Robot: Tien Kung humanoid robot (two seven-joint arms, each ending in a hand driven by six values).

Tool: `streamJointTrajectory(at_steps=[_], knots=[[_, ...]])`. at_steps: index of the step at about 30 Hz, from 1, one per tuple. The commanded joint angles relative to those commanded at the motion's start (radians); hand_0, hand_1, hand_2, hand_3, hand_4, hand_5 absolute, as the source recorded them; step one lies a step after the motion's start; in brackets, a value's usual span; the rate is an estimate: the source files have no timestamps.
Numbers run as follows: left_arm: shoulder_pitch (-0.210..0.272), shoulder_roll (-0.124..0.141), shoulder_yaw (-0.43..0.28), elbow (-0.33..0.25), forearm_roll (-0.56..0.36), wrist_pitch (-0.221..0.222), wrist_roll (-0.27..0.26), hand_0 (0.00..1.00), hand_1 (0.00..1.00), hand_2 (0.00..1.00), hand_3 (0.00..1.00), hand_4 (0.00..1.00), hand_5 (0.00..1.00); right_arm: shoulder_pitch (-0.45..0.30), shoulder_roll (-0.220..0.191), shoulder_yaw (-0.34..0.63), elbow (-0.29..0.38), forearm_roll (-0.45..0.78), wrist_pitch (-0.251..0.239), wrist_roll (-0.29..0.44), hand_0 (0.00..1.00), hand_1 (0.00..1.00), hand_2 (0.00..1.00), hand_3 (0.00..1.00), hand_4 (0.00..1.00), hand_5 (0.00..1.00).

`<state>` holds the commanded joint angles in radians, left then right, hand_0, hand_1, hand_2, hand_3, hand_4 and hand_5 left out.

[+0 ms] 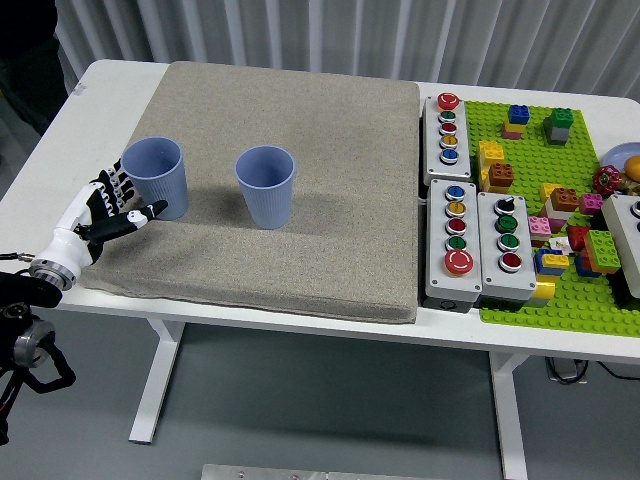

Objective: Pick cup pour cup place

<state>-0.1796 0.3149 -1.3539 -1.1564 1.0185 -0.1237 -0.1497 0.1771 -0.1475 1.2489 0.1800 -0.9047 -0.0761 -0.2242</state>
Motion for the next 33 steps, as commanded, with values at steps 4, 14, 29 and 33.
streamJointTrajectory(at_steps=[4,14,29,33], knots=[[-0.010,-0.001,0.011,0.012,-0.003,0.000,0.000,0.998,0.998,0.998,0.998,0.902,0.107,0.002,0.000,-0.001,0.000,0.002,-0.001,0.000,0.719,0.682,0.672,0.632,0.135,0.401],[-0.054,-0.007,0.038,0.039,-0.010,0.008,0.000,0.998,0.998,0.998,0.998,0.905,0.119,0.005,0.000,-0.002,0.000,0.003,0.000,0.000,0.720,0.682,0.672,0.632,0.135,0.403],[-0.091,-0.019,0.058,0.073,-0.035,0.010,-0.006,0.998,0.998,0.998,0.998,0.917,0.145,0.010,-0.001,-0.005,0.000,0.007,0.001,0.001,0.720,0.682,0.671,0.633,0.135,0.406],[-0.093,-0.018,0.060,0.078,-0.041,0.010,-0.008,0.998,0.998,0.998,0.998,0.919,0.151,0.009,-0.001,-0.004,0.000,0.003,0.002,0.000,0.720,0.682,0.672,0.633,0.134,0.407]])
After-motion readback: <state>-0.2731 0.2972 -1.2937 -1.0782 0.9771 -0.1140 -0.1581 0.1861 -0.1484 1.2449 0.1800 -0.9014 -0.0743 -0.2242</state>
